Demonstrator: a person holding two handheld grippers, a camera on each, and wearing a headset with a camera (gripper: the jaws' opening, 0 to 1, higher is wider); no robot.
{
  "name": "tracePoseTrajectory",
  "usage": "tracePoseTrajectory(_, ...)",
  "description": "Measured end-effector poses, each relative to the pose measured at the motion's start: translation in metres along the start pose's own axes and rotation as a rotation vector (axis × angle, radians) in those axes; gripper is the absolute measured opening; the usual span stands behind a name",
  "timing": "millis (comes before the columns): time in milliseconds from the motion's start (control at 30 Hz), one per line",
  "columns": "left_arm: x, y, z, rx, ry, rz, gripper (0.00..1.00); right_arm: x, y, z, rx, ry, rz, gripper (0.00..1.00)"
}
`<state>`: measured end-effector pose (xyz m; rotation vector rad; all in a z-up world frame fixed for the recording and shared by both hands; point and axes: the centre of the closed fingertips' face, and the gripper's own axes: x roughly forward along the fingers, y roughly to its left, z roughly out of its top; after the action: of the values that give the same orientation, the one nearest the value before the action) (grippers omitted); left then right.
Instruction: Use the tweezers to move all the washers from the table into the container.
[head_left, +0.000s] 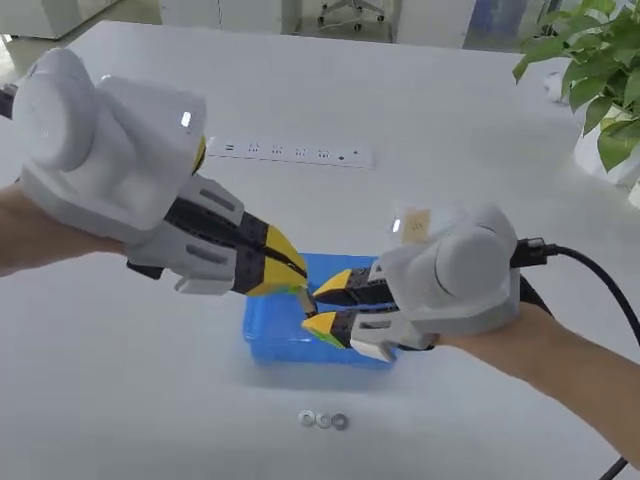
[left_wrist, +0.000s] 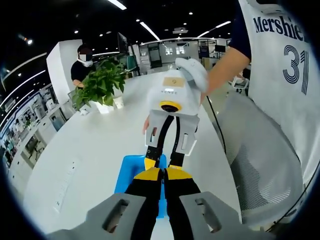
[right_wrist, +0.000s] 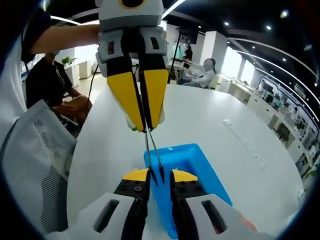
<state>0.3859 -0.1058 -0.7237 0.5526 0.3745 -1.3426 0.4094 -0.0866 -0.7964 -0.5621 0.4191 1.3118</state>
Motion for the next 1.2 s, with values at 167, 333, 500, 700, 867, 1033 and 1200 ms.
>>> tracePoseTrajectory(167, 0.000, -0.014, -0.002, -0.010, 0.000, -0.008, 0.05, -0.003, 0.019, -0.004, -0.023, 0.011, 0.016, 0.17)
tracePoseTrajectory(333, 0.001, -0.027, -0.007, -0.017, 0.010, -0.017, 0.05, -0.003, 0.033, -0.008, -0.031, 0.011, 0.024, 0.16)
tracePoseTrajectory(500, 0.001, -0.039, -0.012, -0.027, 0.020, -0.030, 0.05, -0.002, 0.048, -0.012, -0.044, 0.017, 0.041, 0.16)
tracePoseTrajectory(700, 0.005, -0.052, -0.018, -0.051, 0.024, -0.032, 0.05, 0.003, 0.062, -0.018, -0.035, 0.024, 0.053, 0.16)
tracePoseTrajectory(867, 0.008, -0.061, -0.025, -0.065, 0.024, -0.031, 0.05, 0.004, 0.073, -0.025, -0.034, 0.041, 0.059, 0.16)
tracePoseTrajectory(1033, 0.010, -0.067, -0.028, -0.066, 0.026, -0.027, 0.05, 0.007, 0.076, -0.029, -0.012, 0.043, 0.058, 0.16)
tracePoseTrajectory(1200, 0.011, -0.067, -0.033, -0.071, 0.035, -0.020, 0.05, 0.012, 0.076, -0.032, 0.007, 0.043, 0.055, 0.16)
